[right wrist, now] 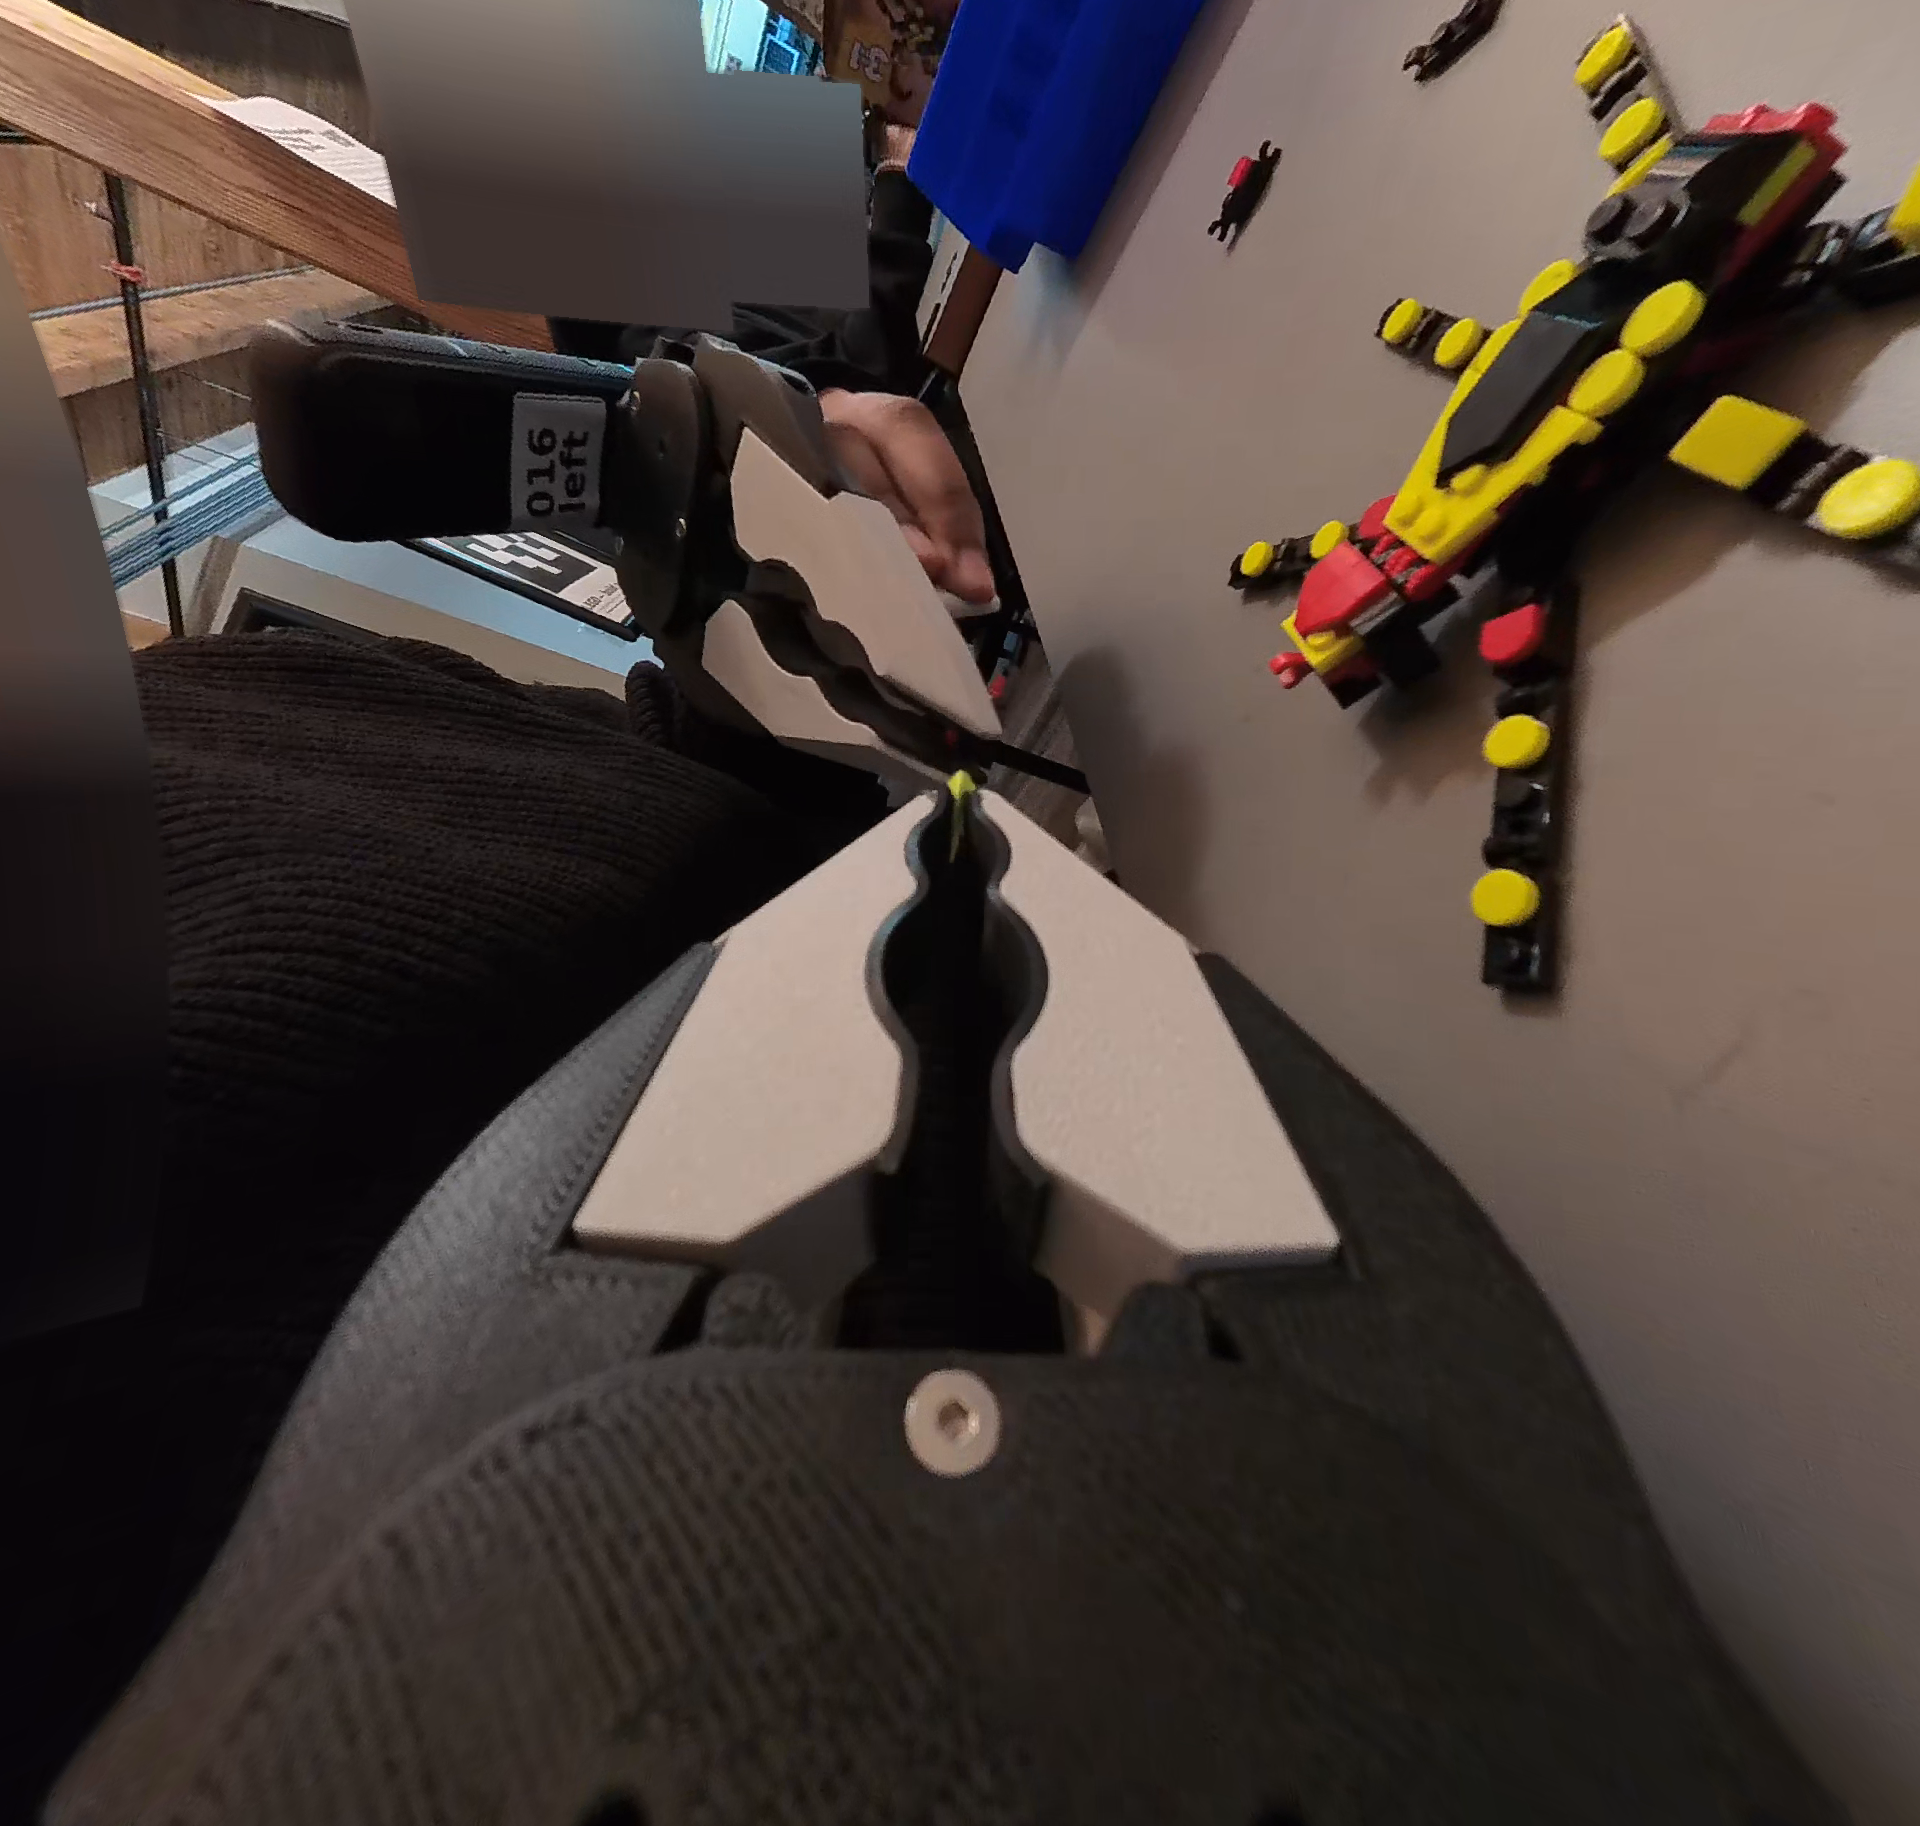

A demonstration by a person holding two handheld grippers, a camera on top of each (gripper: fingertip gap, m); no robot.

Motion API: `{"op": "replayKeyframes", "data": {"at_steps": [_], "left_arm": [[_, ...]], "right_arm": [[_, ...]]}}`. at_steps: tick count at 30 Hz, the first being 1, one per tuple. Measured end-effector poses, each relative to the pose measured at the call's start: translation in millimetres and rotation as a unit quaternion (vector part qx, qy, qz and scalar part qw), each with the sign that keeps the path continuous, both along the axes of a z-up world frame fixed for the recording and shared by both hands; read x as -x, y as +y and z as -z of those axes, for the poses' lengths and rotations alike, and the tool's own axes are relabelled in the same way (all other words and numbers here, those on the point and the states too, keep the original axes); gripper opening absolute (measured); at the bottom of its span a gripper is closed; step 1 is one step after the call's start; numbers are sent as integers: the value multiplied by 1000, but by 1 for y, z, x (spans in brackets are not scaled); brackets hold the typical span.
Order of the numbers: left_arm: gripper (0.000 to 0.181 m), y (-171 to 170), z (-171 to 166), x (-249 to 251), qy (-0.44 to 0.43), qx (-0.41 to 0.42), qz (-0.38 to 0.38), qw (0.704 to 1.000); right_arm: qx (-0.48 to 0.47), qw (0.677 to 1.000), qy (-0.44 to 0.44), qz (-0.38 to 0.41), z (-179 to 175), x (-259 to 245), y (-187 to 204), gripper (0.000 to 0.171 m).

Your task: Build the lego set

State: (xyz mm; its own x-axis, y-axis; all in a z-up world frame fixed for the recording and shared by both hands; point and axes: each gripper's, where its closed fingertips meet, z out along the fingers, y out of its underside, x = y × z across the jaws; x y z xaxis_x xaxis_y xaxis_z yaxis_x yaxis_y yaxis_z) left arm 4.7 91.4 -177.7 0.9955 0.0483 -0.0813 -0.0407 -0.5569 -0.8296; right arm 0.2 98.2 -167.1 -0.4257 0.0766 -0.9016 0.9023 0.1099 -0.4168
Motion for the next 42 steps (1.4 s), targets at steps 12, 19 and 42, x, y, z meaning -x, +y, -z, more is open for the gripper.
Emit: {"op": "replayKeyframes", "data": {"at_steps": [12,19,42], "left_arm": [[6,-1,4,1,20,14,-4,1000],[6,-1,7,-1,25,26,-4,999],[6,1,1,2,34,12,-24,999]], "right_arm": [[-6,1000,-22,6,6,0,0,0],[1,999,-44,7,8,0,0,0],[18,998,-54,20,4,5,2,0]]}}
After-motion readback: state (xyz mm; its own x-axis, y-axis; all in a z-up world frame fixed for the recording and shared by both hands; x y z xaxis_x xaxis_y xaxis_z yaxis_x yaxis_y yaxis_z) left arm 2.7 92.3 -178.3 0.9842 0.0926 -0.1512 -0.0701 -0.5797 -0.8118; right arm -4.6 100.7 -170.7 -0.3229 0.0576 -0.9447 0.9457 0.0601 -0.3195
